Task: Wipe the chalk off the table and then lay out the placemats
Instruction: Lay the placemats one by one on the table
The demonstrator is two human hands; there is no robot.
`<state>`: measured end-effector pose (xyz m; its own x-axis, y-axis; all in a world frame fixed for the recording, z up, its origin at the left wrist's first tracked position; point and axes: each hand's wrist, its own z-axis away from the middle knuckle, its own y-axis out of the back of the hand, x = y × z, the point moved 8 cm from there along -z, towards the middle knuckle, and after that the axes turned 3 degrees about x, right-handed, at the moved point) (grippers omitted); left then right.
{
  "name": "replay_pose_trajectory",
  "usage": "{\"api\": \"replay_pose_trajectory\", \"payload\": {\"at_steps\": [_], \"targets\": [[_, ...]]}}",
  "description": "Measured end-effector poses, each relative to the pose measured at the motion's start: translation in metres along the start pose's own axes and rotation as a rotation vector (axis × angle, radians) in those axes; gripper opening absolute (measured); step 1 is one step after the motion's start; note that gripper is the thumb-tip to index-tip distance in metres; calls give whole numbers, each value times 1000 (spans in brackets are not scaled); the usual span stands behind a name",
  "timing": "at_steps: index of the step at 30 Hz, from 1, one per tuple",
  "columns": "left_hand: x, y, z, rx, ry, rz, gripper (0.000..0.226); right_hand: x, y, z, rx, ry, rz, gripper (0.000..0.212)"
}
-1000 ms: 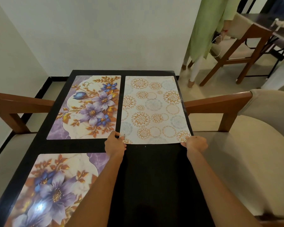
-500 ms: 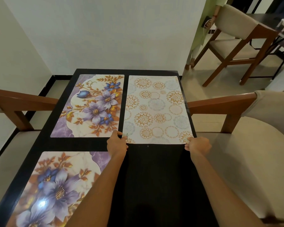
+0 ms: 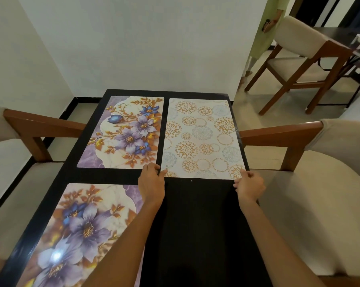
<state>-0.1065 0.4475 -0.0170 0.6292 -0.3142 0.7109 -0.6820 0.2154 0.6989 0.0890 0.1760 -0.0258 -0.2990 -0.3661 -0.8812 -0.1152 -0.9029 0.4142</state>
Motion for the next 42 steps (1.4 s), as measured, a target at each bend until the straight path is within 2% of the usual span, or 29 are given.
{"api": "replay_pose_trajectory", "payload": {"at_steps": [11, 16, 23, 29, 32, 37, 42], "targets": [[-20, 63, 61, 48, -53, 101, 6, -13, 18, 91, -195, 80, -54, 14], [-46, 92, 105, 101, -55, 73, 12, 0, 37, 143, -275, 110, -25, 17], [-83, 154, 211, 214, -29, 106, 18, 34, 85, 232, -450, 177, -1, 22], [-127, 215, 311, 314, -28, 175, 17, 76, 124, 326, -608, 230, 34, 12], [-159, 257, 355, 390, 18, 188, 15, 94, 129, 385, -730, 256, 53, 5], [-226, 333, 418, 535, 103, 150, 11, 126, 129, 487, -937, 247, 21, 8], [-326, 394, 493, 603, 342, 110, 13, 195, 133, 585, -1125, 183, 106, 17]]}}
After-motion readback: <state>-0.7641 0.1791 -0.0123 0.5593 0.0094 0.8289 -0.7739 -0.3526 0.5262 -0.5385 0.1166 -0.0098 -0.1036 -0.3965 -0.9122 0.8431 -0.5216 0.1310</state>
